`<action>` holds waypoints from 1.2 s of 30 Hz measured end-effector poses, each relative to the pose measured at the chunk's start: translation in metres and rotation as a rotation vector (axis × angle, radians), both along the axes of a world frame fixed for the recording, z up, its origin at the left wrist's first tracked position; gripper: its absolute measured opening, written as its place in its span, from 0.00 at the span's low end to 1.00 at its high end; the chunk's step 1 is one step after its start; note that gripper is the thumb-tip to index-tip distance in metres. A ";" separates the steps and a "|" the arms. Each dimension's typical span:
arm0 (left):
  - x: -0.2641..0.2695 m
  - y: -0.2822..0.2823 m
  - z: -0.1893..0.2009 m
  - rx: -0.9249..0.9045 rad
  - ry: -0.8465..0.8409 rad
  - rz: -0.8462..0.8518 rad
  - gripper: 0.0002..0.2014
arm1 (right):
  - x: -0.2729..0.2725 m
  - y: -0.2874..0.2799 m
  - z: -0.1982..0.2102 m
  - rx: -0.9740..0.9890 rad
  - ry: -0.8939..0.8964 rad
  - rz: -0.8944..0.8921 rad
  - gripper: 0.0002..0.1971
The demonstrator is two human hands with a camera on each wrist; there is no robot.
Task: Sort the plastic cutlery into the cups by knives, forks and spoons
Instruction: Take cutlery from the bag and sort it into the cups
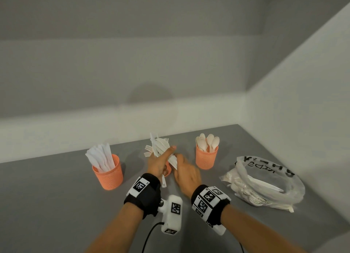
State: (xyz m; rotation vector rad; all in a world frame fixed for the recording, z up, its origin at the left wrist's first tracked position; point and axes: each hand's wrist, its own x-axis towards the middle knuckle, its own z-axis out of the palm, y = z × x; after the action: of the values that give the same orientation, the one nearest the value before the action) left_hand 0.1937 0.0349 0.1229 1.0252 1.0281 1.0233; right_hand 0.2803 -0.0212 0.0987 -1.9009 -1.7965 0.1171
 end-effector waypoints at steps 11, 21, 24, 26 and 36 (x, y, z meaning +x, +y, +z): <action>-0.018 0.007 0.000 0.040 0.116 -0.254 0.05 | 0.006 0.002 0.004 -0.510 1.105 0.228 0.06; -0.026 0.023 0.000 0.138 0.187 -0.357 0.24 | 0.003 0.012 0.012 -0.631 1.439 0.220 0.06; -0.024 0.027 -0.004 0.045 0.131 -0.057 0.23 | 0.006 0.020 0.015 -0.473 1.444 0.126 0.08; -0.025 0.032 -0.007 0.003 0.071 0.127 0.18 | 0.012 0.023 0.015 -0.394 1.383 0.087 0.07; 0.003 0.016 0.005 0.120 0.085 0.052 0.10 | 0.016 0.032 0.008 -0.301 1.257 0.051 0.29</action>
State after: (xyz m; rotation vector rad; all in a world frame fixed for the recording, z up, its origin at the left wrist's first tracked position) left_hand 0.1971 0.0507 0.1276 1.1535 1.0772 1.1024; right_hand 0.2964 0.0111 0.1065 -1.3444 -0.9404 1.3187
